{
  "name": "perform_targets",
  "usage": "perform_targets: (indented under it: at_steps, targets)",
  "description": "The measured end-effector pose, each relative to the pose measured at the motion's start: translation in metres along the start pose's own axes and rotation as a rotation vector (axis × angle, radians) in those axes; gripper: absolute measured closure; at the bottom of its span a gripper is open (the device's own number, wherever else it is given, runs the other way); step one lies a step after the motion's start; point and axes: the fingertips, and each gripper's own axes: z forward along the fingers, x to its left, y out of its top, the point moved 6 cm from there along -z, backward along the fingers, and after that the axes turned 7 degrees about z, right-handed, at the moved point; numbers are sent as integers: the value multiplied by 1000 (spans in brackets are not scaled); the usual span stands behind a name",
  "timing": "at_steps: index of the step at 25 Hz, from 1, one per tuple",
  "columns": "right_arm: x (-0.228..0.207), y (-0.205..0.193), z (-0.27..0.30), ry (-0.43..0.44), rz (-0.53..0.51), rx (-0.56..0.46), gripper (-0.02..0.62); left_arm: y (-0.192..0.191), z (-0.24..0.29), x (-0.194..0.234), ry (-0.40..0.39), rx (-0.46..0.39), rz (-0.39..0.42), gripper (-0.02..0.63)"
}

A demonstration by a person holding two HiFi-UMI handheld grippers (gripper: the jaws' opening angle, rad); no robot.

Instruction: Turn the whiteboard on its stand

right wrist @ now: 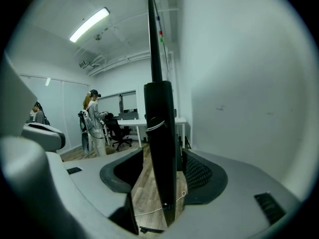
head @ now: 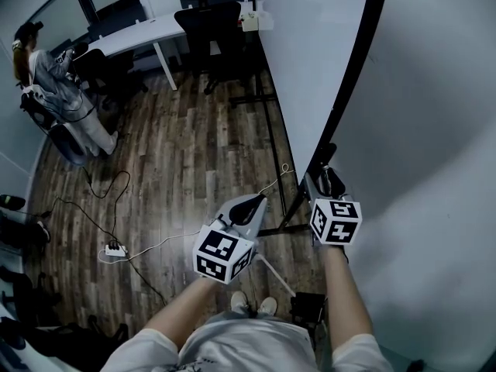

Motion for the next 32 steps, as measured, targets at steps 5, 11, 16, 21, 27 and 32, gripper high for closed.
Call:
perform_targets:
  at_steps: [5,11,16,21,27,32]
  targets:
    - [-11,13,24,-9,2,6,388,2,10,4,10,22,-7,596]
    - [-11,12,36,-23,-1,15,390,-3,9,7,24,36,-13,597]
    - [-10,11,39,-37,-11,20,396,-5,5,13,34,37,-17,595]
    - [-8,14,39,-52,-20,23,397,-2,-1,12,34,37,-20,597]
    - [-1,8,25,-53,-23,24,399,-3,-12,5,25,31,-21,597]
    - [6,6,8,-48,-24,11,399,2,-20,-3,10,15,-21,597]
